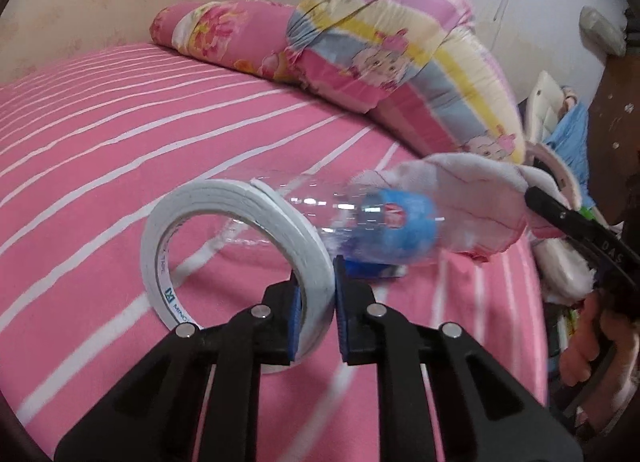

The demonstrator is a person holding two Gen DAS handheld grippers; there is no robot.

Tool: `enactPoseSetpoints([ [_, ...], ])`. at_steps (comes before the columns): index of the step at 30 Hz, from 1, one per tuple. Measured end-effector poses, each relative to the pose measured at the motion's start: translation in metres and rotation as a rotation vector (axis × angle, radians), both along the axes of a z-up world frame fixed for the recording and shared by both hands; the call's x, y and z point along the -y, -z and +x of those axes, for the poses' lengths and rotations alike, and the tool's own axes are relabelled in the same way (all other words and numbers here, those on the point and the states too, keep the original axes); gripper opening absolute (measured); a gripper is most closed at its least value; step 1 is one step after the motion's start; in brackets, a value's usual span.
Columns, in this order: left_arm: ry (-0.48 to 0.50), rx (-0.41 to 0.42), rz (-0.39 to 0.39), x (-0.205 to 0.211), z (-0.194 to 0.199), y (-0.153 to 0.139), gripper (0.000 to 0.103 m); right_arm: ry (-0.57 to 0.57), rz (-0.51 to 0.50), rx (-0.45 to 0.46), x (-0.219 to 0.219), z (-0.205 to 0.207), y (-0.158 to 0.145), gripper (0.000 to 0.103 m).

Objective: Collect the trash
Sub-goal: 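Grasp the white tape roll with the left tool while the right tool grasps the white cloth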

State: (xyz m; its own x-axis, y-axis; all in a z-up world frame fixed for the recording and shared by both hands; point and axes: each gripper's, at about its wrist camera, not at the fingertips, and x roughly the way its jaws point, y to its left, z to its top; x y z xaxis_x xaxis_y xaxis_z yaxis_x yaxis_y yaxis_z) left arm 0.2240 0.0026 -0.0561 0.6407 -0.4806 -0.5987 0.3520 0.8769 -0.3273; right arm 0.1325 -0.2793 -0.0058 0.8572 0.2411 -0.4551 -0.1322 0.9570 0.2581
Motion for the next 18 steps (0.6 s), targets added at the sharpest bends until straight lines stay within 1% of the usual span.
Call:
enactPoseSetpoints([
  [4,0.024,0.032,-0.039,0.003,-0.03,-0.015,0.014,0.004,0.016,0.05,0.006,-0.03,-0.017,0.011],
  [6,0.041,0.035,-0.062,0.006,-0.046,-0.022,0.014,-0.008,0.029,0.066,0.009,-0.051,-0.026,0.011],
  [11,0.082,0.059,-0.083,0.022,-0.103,-0.042,0.014,-0.07,0.088,0.073,0.011,-0.105,-0.04,0.011],
  [13,0.102,0.057,-0.116,0.03,-0.123,-0.048,0.014,-0.099,0.093,0.079,0.007,-0.12,-0.044,0.011],
  [14,0.107,0.062,-0.121,0.037,-0.136,-0.051,0.014,-0.112,0.084,0.083,0.003,-0.13,-0.045,0.011],
  [18,0.134,0.046,-0.122,0.059,-0.184,-0.048,0.014,-0.127,0.096,0.072,0.003,-0.167,-0.046,0.011],
])
